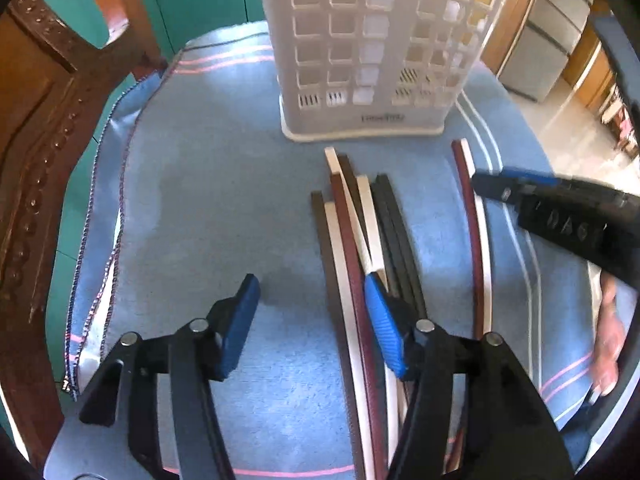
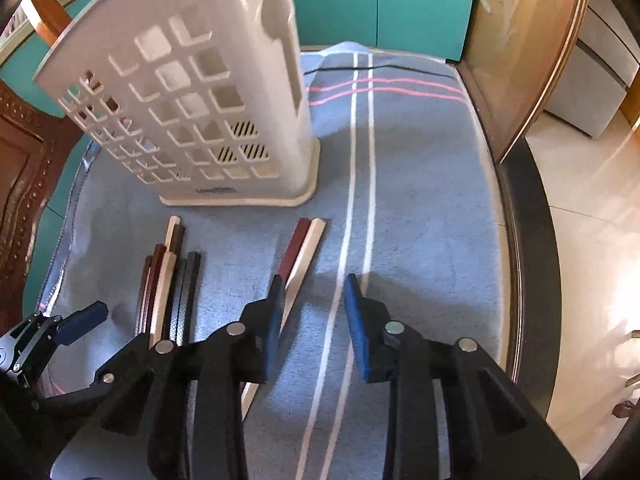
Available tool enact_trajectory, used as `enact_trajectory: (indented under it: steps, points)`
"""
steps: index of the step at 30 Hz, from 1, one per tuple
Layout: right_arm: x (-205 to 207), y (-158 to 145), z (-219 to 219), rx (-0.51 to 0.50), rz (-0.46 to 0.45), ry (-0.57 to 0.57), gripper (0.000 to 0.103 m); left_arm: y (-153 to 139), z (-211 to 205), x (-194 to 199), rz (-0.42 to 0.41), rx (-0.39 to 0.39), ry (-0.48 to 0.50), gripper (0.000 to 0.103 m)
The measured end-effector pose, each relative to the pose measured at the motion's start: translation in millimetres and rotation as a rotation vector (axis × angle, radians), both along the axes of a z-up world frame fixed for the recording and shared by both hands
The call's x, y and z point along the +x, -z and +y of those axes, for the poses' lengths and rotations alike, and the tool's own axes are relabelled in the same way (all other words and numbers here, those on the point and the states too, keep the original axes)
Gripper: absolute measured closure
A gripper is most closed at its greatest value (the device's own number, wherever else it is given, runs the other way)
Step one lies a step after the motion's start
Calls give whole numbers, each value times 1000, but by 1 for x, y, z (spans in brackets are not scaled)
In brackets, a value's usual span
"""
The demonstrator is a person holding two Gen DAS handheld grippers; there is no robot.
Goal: Organize utensils
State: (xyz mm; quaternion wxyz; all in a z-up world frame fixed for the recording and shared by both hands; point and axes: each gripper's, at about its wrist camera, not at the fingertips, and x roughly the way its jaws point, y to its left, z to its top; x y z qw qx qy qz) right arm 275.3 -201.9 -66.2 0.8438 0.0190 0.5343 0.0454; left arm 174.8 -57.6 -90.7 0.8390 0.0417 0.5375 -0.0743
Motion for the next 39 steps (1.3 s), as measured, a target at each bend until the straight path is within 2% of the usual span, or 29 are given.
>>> enact_trajectory:
  steps: [1, 2, 7, 8, 9, 13, 16, 20, 22, 24, 25, 27, 28, 33, 37, 39]
  points:
    - [1, 1, 0, -1, -4, -3, 65, 1, -1, 3, 9, -12, 2, 63]
    - [1, 2, 3, -1, -5, -5, 63, 2, -1, 4, 27, -37, 5, 78]
    - [-1, 8, 11, -4, -13, -3, 61, -7, 13, -7, 24, -92, -9, 83]
    - [-1, 8, 12, -5, -15, -1, 61, -10, 17, -8, 15, -102, -14, 90]
    - [-2, 8, 13, -7, -16, 1, 60, -12, 28, -5, 6, -111, -14, 93]
    - [-6, 10, 17, -13, -21, 6, 59, -28, 44, -9, -48, -152, -26, 93]
    - [-6, 13, 20, -22, -22, 4, 59, -29, 53, -9, -58, -114, -60, 93]
    - [-13, 12, 25, -14, -26, -21, 59, -22, 62, -5, -31, -83, -105, 93]
    - [-17, 13, 31, -26, -28, -41, 59, -17, 70, -4, -27, -74, -113, 89]
    - [-19, 15, 37, -37, -26, -61, 59, -21, 73, -3, -30, -70, -109, 73]
    - [-21, 16, 40, -50, -31, -69, 60, -20, 68, -5, -35, -64, -108, 68]
    - [-24, 16, 46, -65, -38, -91, 72, -19, 67, -9, -48, -51, -103, 57]
    - [-25, 16, 48, -75, -41, -104, 80, -18, 66, -9, -50, -46, -100, 55]
    - [-31, 13, 51, -74, -34, -138, 84, -14, 63, -10, -38, -40, -104, 51]
    - [-37, 2, 46, -49, -54, -143, 97, -14, 64, -9, -37, -45, -107, 50]
    - [-40, -8, 39, -17, -69, -133, 97, -14, 66, -8, -38, -50, -109, 49]
